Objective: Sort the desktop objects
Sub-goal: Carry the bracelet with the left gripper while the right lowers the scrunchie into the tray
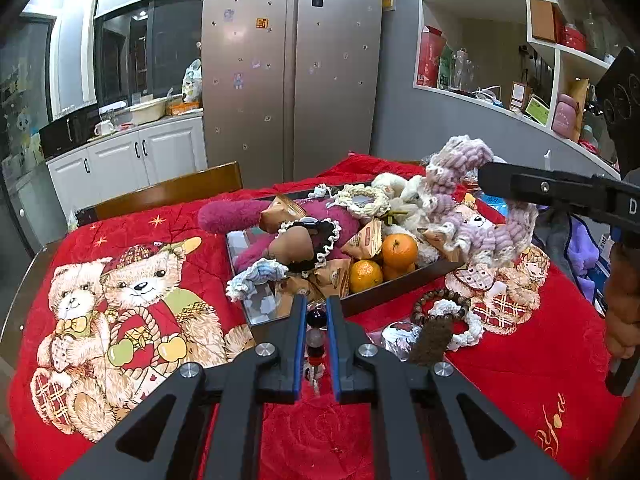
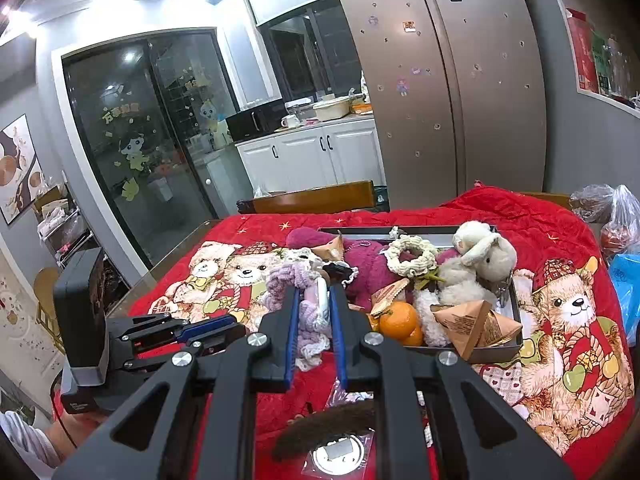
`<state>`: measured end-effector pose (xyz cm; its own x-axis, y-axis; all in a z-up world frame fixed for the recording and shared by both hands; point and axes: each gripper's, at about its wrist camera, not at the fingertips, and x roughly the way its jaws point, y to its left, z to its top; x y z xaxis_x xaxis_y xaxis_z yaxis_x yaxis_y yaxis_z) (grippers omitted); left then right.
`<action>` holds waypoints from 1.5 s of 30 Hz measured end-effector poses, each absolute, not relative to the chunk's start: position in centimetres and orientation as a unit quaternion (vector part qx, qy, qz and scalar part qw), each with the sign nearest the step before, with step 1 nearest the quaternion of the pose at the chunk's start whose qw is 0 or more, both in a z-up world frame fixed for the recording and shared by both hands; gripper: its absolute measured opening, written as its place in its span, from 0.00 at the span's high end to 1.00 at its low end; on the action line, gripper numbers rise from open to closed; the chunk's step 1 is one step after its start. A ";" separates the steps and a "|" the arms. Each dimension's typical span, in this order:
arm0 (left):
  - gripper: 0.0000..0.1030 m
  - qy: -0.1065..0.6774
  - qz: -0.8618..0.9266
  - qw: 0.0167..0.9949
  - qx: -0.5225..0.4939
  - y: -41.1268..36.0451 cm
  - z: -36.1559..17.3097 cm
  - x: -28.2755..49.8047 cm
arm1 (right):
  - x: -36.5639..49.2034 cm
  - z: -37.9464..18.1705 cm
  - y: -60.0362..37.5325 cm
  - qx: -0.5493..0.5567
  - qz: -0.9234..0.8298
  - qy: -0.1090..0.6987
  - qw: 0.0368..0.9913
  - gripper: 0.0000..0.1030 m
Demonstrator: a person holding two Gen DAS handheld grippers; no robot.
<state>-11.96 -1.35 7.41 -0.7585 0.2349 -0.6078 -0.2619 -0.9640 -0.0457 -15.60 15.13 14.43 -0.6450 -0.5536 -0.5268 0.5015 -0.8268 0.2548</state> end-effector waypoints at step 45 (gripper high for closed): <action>0.90 -0.025 0.946 0.102 -0.306 2.8 9.3 -28.5 | -29.6 11.1 14.1 0.315 -0.932 0.014 0.178 0.84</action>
<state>-28.48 2.81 9.34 -0.7914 0.2088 -0.5745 -0.1788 -0.9778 -0.1092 -29.56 14.12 11.11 -0.7390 -0.3226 -0.5915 0.3399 -0.9365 0.0862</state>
